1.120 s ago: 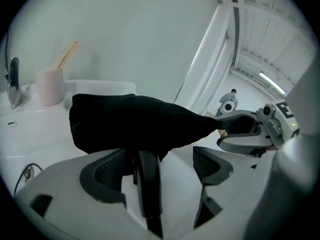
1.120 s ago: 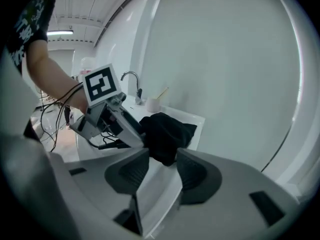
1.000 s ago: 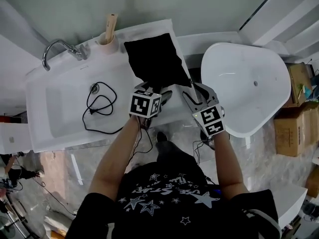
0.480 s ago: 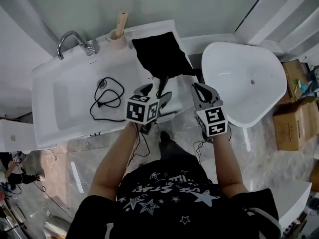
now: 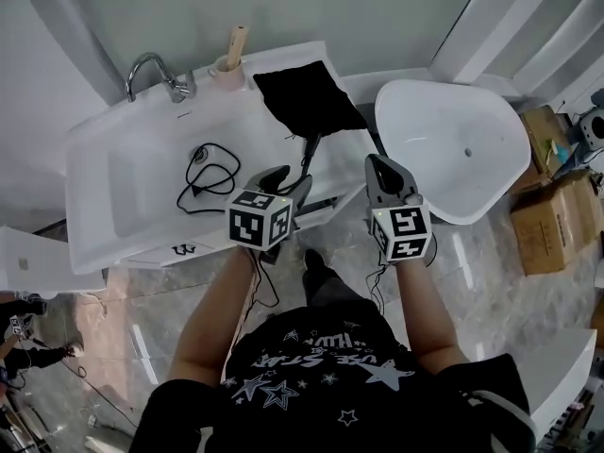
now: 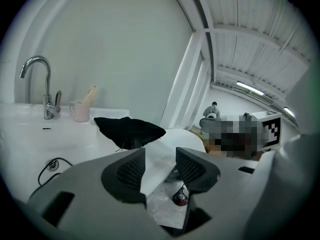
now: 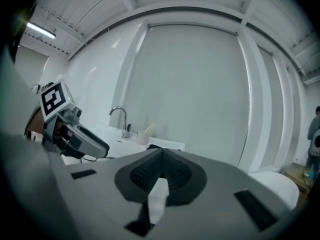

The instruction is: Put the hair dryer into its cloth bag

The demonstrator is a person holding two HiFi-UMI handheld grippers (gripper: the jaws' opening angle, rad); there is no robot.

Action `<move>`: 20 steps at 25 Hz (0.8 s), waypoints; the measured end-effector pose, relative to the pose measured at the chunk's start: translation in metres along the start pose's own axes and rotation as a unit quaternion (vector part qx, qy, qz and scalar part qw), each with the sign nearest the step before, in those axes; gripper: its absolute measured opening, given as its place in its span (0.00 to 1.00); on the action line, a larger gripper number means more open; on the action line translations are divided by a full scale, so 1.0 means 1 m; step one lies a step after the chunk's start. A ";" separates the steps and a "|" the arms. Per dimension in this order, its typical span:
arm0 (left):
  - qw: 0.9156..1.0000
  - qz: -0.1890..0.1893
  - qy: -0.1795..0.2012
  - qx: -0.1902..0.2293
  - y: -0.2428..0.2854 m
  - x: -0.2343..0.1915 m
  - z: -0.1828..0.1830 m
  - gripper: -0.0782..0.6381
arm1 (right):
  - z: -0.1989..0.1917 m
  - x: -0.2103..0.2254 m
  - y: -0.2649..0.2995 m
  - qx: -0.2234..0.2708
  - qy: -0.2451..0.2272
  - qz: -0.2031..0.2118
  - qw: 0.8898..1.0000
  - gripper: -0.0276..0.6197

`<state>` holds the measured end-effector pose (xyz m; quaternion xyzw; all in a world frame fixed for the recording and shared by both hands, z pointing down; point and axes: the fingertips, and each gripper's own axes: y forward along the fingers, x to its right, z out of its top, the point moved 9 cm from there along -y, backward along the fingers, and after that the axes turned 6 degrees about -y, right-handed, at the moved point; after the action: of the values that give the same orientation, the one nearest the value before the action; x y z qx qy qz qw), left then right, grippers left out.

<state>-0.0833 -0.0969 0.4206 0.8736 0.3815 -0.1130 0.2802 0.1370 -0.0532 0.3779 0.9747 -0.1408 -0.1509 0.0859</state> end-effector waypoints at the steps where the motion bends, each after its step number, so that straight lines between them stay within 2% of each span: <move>1: 1.000 -0.001 0.000 0.002 -0.007 0.002 -0.004 0.37 | 0.001 -0.004 -0.007 -0.001 0.000 -0.007 1.000 0.05; 3: 1.000 0.000 0.003 0.008 -0.022 0.007 -0.012 0.32 | 0.001 -0.014 -0.021 -0.004 0.000 -0.013 1.000 0.05; 6: 1.000 -0.002 0.006 0.011 -0.042 0.014 -0.022 0.30 | 0.000 -0.028 -0.043 -0.008 0.010 -0.015 1.000 0.05; 12: 1.000 0.007 0.012 0.024 -0.090 0.023 -0.045 0.12 | -0.006 -0.061 -0.084 -0.014 0.033 -0.018 0.999 0.05; 20: 0.999 0.022 0.007 0.022 -0.151 0.017 -0.086 0.12 | -0.013 -0.115 -0.120 -0.023 0.051 -0.004 0.998 0.05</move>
<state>-0.1831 0.0462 0.4224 0.8884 0.3622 -0.1087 0.2604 0.0663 0.0966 0.3960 0.9794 -0.1292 -0.1044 0.1151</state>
